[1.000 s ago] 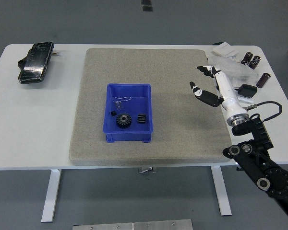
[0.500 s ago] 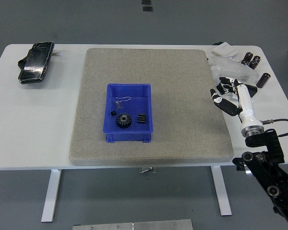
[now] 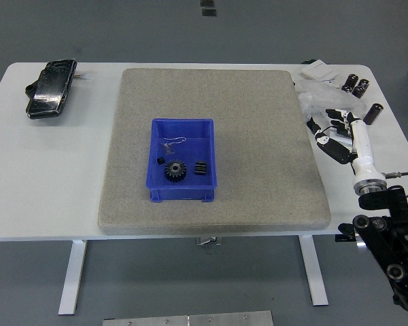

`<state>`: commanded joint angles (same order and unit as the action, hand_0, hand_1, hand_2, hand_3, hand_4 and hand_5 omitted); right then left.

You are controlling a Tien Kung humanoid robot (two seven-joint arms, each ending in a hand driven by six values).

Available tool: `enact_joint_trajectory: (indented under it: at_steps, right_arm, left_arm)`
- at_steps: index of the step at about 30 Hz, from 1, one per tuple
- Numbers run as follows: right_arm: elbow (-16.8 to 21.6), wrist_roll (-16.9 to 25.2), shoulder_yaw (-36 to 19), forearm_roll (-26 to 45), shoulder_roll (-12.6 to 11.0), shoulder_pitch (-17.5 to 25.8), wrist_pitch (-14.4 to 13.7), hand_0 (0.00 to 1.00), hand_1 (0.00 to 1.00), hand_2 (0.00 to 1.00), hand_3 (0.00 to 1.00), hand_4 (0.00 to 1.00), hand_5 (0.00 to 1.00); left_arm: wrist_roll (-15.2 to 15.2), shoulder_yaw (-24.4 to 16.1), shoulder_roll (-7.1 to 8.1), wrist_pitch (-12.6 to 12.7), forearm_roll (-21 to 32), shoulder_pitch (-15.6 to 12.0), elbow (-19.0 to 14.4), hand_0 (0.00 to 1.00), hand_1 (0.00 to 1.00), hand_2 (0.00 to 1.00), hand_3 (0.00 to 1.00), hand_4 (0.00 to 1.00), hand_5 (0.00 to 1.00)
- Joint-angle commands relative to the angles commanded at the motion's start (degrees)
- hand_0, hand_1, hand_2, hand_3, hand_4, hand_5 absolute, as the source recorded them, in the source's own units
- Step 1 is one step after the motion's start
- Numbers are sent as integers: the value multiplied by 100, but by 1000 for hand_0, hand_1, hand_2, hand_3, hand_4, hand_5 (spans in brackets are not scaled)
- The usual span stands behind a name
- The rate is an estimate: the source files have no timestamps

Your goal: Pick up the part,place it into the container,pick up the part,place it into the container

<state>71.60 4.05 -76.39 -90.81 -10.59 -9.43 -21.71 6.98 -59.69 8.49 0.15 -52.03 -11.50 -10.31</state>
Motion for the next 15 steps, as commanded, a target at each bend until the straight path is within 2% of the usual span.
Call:
enact_joint_trajectory:
  at_steps: [15]
  right_arm:
    - [5, 23, -131, -13, 101, 94, -4, 802, 763, 763, 708, 668, 284]
  left_arm:
    - [-7, -60, 66, 14, 59, 66, 0, 665, 657, 629, 622, 703, 195]
